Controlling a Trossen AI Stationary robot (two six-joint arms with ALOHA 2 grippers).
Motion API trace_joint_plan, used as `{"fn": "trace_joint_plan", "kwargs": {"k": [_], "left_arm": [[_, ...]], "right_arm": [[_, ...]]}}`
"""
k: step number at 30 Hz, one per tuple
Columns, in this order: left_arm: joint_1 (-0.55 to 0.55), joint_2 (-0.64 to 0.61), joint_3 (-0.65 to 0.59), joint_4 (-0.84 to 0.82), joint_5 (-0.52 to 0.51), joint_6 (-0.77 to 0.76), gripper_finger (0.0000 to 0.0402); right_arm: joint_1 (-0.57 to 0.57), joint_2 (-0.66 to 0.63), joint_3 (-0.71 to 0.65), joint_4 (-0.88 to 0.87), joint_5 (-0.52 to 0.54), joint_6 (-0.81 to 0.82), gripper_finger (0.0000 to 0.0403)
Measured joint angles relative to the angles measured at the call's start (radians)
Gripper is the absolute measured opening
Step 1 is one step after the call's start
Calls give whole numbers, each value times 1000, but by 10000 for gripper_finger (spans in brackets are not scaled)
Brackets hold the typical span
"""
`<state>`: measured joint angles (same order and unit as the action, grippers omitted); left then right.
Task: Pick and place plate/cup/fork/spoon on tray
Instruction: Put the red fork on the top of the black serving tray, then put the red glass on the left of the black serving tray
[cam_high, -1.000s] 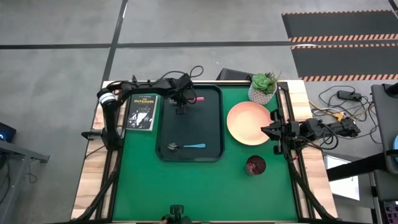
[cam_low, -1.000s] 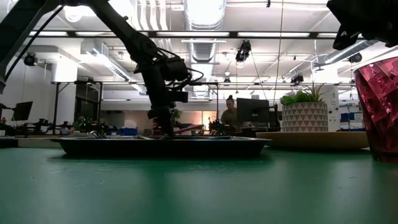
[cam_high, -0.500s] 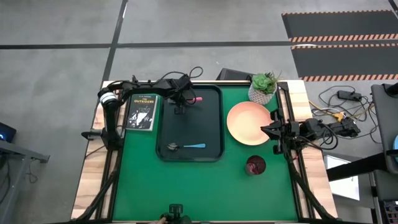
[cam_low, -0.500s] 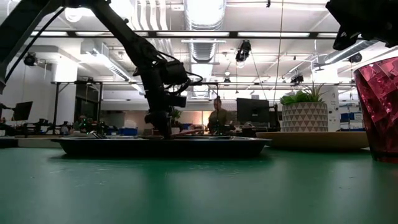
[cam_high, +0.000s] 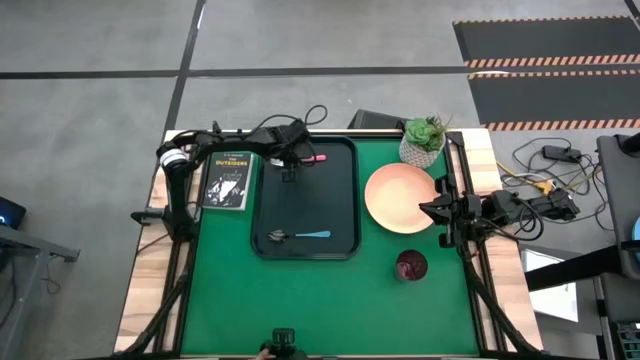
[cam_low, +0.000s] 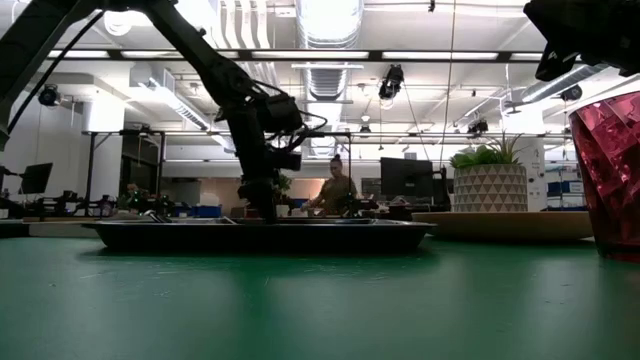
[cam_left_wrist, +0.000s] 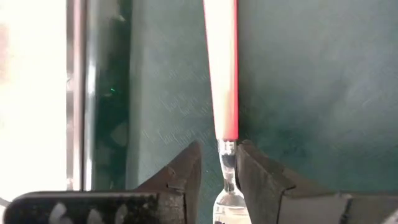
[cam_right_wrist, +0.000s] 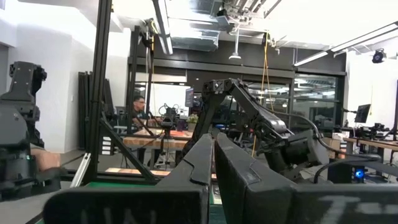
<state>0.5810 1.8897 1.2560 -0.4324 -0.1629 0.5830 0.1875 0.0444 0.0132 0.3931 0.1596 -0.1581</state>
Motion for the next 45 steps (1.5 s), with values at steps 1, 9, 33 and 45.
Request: {"fn": "trace_joint_plan", "kwargs": {"k": [1, 9, 33, 45], "left_arm": [[-6, -12, 3, -1, 1, -10, 84], [-110, -183, -13, -20, 18, -193, 85], [-838, -485, -550, 940, -7, -528, 84], [-879, -485, -612, 945, -11, -688, 83]], "right_arm": [[0, 0, 0, 0, 0, 0, 9], [0, 0, 0, 1, 0, 1, 9], [3, 15, 0, 62, -24, 88, 9], [24, 250, 88, 163, -36, 91, 9]]}}
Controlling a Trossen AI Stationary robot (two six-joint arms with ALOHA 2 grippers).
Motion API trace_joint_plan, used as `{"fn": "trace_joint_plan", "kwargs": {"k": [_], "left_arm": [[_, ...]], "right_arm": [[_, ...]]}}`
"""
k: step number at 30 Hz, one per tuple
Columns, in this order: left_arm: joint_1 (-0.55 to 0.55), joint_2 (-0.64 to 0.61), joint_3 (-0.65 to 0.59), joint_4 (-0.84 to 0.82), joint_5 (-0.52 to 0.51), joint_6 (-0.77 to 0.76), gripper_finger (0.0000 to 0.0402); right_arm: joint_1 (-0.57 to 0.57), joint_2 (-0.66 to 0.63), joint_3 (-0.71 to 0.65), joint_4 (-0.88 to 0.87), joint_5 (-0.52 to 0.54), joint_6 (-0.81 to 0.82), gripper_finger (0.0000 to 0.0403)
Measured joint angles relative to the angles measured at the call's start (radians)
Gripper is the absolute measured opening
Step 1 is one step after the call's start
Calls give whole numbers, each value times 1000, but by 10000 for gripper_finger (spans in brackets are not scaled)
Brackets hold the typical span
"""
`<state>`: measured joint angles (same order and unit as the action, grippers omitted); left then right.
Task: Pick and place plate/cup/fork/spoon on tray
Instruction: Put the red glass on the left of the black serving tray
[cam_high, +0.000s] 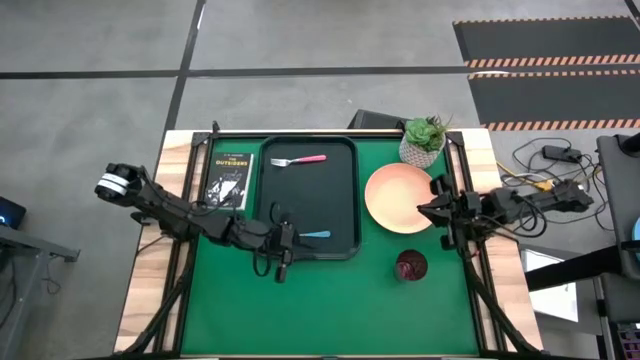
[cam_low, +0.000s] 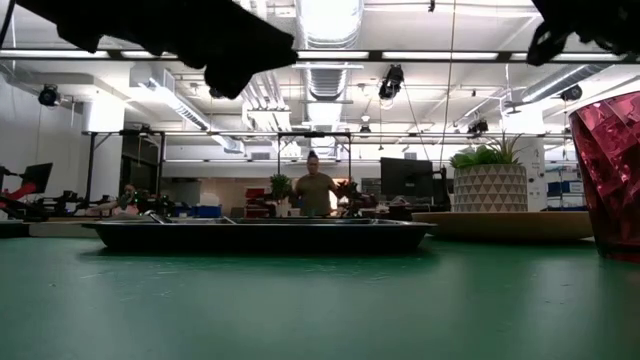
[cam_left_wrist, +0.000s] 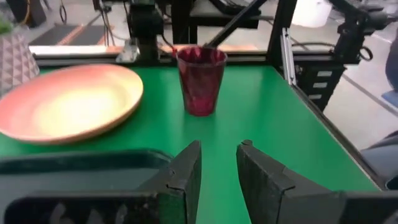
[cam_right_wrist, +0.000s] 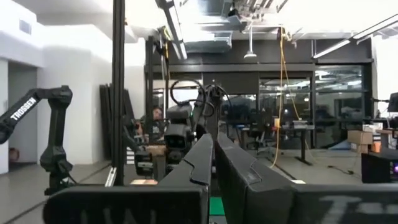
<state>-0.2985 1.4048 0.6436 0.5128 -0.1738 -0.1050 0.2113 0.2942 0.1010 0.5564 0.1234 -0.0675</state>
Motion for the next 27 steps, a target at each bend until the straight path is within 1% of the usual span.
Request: {"fn": "trace_joint_plan", "kwargs": {"k": [2, 5, 8, 12, 18, 20, 23, 27], "left_arm": [[0, 0, -3, 1, -1, -21, 83], [0, 0, -4, 3, -3, -53, 83], [-4, 0, -5, 3, -3, -89, 83], [-6, 0, -10, 0, -3, -91, 83], [-6, 0, -10, 2, -3, -82, 83], [-5, 0, -10, 3, -19, -48, 83], [-3, 0, -10, 3, -56, -16, 83], [-3, 0, -9, 3, -73, -12, 83]], "right_arm": [[2, 67, 55, -30, 1, -21, 9], [2, 163, 169, -176, 7, -29, 9], [2, 259, 322, -429, 7, 1, 9], [3, 402, 542, -798, 7, 57, 9], [36, 618, 822, -1248, 1, 179, 9], [53, 678, 914, -1362, 3, 209, 9], [75, 774, 1016, -1552, 5, 243, 9], [92, 873, 1111, -1706, -8, 271, 9]]}}
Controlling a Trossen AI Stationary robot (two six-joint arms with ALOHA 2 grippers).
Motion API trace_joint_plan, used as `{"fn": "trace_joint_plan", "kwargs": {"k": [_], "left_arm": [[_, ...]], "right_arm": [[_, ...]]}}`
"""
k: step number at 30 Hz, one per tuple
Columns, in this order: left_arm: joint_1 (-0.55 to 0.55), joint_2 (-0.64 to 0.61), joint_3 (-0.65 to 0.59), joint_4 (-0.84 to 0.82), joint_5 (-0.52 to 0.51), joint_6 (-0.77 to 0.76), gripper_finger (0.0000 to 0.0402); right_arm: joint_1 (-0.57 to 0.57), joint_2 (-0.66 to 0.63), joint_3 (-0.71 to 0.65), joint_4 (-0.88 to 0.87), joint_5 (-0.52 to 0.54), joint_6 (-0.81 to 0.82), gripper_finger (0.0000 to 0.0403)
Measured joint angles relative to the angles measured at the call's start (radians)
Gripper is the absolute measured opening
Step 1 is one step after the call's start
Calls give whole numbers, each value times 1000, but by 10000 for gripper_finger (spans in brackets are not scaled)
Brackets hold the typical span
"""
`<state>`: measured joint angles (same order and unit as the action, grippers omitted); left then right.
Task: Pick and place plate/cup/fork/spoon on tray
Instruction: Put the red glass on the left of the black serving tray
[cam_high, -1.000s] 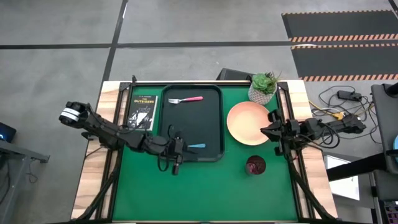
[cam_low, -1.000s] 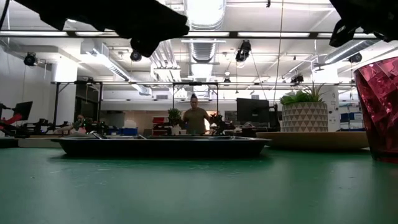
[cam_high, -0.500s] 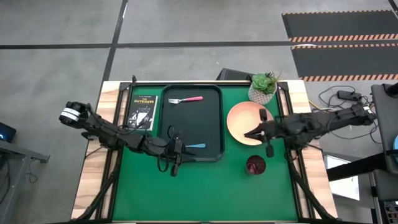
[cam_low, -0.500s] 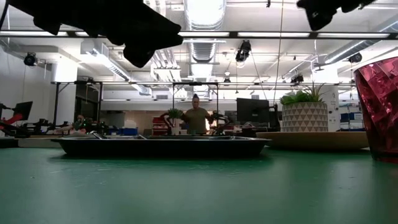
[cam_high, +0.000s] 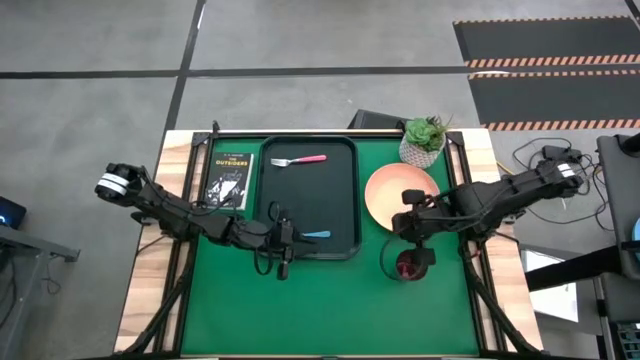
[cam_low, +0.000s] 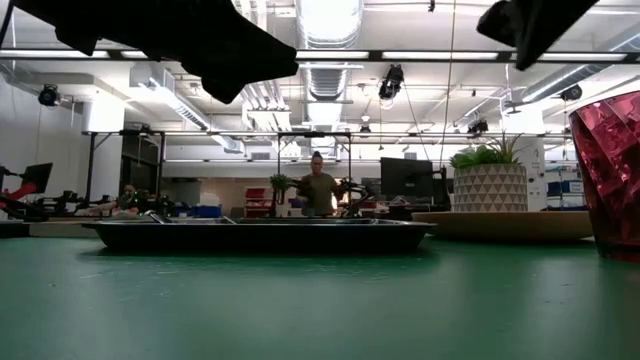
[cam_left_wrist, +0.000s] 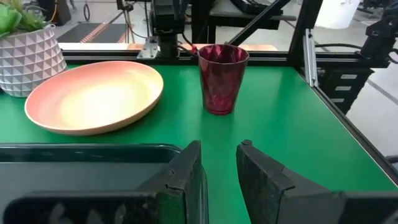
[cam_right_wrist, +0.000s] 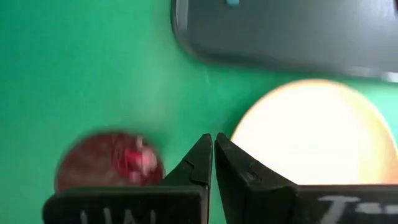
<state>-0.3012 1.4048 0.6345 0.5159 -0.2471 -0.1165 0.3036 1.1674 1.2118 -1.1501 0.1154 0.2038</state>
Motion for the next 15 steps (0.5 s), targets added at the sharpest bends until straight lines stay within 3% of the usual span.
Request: {"fn": "trace_joint_plan", "kwargs": {"k": [9, 15], "left_arm": [[0, 0, 2, -3, 2, 0, 83], [0, 0, 11, -2, 2, 17, 83]], "right_arm": [[0, 75, 81, -185, -249, 333, 9], [19, 71, 108, -218, -282, 557, 9]]}}
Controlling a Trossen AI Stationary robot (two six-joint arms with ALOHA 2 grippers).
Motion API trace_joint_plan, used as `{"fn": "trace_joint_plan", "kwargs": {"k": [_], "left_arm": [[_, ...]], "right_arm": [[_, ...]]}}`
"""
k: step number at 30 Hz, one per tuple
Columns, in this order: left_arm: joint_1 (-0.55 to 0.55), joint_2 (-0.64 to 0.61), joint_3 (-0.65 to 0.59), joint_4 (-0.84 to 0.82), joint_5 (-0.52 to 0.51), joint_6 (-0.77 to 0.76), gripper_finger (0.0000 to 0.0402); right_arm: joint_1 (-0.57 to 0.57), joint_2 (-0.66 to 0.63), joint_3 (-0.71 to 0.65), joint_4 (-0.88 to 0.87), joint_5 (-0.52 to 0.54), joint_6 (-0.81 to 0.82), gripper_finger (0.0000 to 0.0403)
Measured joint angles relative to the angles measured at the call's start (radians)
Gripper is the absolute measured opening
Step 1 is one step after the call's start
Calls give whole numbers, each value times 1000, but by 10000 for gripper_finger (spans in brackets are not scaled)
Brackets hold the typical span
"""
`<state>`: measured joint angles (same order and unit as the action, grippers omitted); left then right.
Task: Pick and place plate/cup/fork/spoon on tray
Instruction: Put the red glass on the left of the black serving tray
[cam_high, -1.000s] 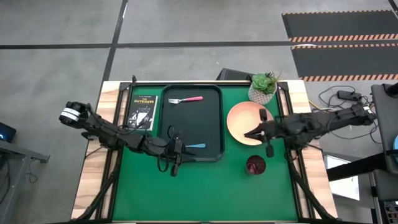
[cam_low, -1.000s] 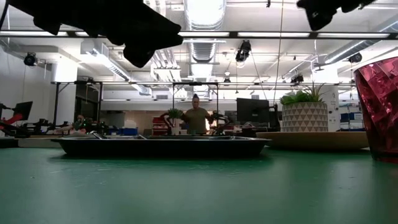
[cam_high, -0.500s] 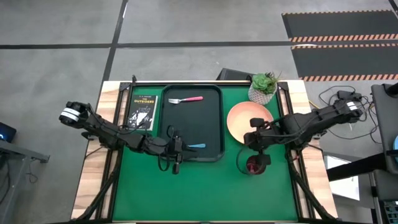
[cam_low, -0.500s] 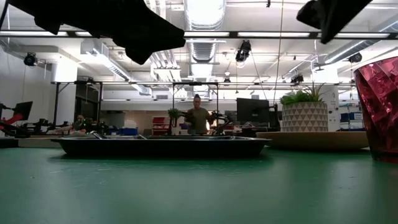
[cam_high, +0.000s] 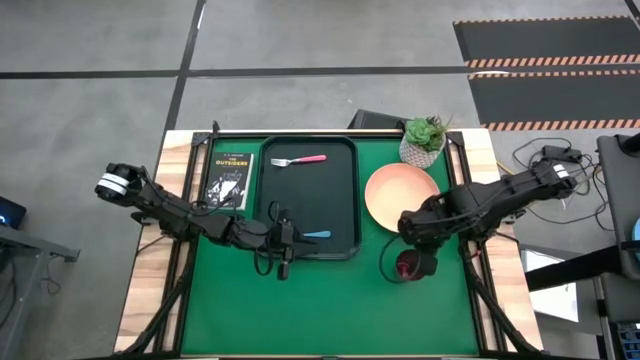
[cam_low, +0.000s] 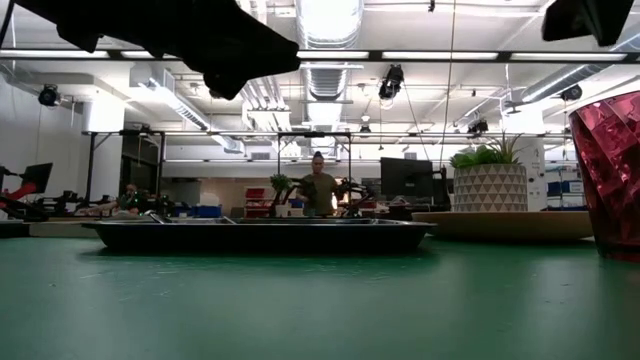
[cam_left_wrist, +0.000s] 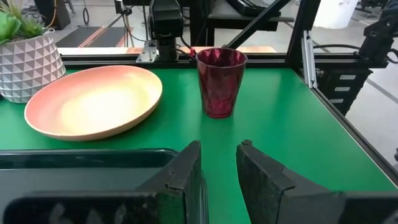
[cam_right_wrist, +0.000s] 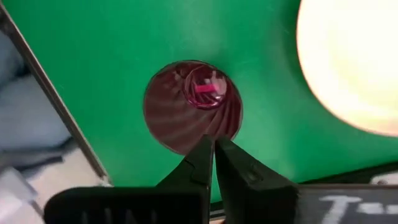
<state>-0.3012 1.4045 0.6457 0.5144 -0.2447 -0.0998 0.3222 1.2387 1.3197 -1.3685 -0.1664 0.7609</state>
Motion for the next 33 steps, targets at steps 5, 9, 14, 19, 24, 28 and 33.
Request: {"fn": "trace_joint_plan", "kwargs": {"k": [5, 9, 14, 19, 24, 28, 33], "left_arm": [[-2, 0, -1, 0, 2, -2, 83], [-2, 0, -1, 0, 3, -26, 83], [-2, 0, -2, -1, 4, -49, 83], [-5, 0, -2, 0, 4, -53, 83], [-7, 0, -6, -1, 5, -55, 83], [-7, 0, -9, -1, 5, -54, 83], [-7, 0, -11, 0, 5, -52, 83]], "right_arm": [[27, -6, 11, 16, 10, 128, 10], [79, 5, 8, 82, 9, 202, 32], [145, 47, 16, 89, 9, 271, 87], [200, 88, 16, 86, 9, 327, 138], [238, 128, 16, 76, 9, 342, 163], [246, 163, 16, 33, 11, 347, 166], [245, 205, 12, 3, 36, 335, 166]]}}
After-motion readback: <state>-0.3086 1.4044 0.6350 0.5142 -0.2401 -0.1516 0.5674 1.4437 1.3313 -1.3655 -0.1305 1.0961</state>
